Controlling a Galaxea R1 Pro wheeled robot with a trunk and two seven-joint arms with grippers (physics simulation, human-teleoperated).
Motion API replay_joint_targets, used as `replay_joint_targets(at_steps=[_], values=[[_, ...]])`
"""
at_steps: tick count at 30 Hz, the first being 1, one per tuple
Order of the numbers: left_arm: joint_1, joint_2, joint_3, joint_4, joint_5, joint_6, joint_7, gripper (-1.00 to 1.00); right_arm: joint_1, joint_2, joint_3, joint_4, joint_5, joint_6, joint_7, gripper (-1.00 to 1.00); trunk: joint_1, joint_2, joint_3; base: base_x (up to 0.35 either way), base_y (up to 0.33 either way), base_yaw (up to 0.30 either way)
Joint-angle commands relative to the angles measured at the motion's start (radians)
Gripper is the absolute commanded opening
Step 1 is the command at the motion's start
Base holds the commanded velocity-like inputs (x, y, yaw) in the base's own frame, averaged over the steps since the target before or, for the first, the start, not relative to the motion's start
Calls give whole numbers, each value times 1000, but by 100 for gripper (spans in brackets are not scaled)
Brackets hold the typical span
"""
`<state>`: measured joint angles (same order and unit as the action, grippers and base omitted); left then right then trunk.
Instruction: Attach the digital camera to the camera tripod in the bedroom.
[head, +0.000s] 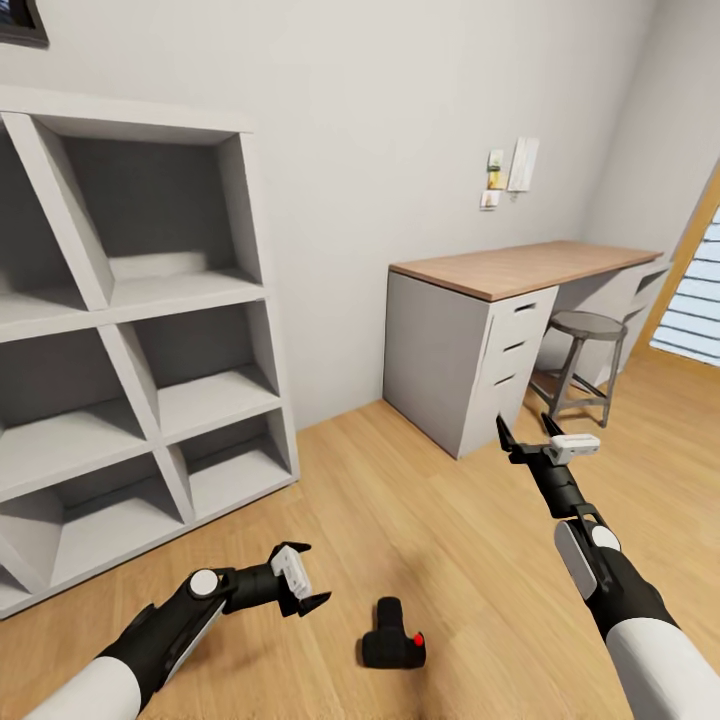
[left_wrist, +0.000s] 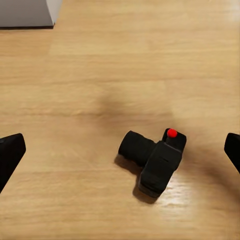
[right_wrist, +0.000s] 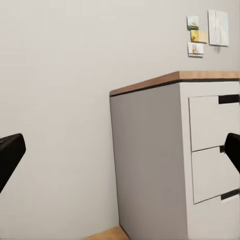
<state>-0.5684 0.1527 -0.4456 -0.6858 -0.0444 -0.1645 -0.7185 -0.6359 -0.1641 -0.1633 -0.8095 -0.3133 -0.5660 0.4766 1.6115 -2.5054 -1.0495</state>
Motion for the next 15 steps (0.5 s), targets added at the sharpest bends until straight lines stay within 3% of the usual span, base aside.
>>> replay_joint_targets(at_steps=[1, 10, 15], values=[[-1, 1, -3, 0, -5, -12, 2, 100, -1, 0, -1, 1, -10, 0, 10, 100, 0, -1, -5, 0, 0, 0], [-1, 2, -4, 4, -5, -118, 5, 100, -1, 0, 0, 1, -10, 1, 10, 100, 4, -3, -40, 0, 0, 0], [0, 2, -4, 5, -4, -132, 5, 100, -1, 0, 1, 1, -10, 1, 10, 100, 6, -4, -59, 0, 0, 0]])
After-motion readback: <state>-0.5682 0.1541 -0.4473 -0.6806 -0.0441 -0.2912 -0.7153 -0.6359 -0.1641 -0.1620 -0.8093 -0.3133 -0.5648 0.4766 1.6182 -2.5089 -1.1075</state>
